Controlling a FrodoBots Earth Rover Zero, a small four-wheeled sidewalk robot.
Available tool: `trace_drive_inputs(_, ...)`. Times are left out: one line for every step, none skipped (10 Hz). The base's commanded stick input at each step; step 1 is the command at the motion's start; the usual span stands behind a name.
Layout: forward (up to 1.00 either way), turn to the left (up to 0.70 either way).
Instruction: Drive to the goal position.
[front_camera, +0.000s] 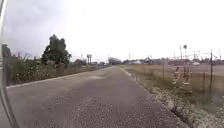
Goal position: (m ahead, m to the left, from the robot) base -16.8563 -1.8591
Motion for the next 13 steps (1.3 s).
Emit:
trace_drive_inputs(0.08,0.0)
trace_drive_inputs(0.08,0.0)
trace_drive_inputs(0.08,0.0)
trace_drive_inputs(0.08,0.0)
trace_drive_inputs(0.08,0.0)
trace_drive_inputs(0.08,0.0)
trace_drive_inputs(0.08,0.0)
trace_drive_inputs(0.08,0.0)
trace_drive_inputs(0.08,0.0)
trace_drive_inputs(0.08,0.0)
trace_drive_inputs(0.08,0.0)
trace_drive_inputs(0.08,0.0)
trace_drive_inputs(0.08,0.0)
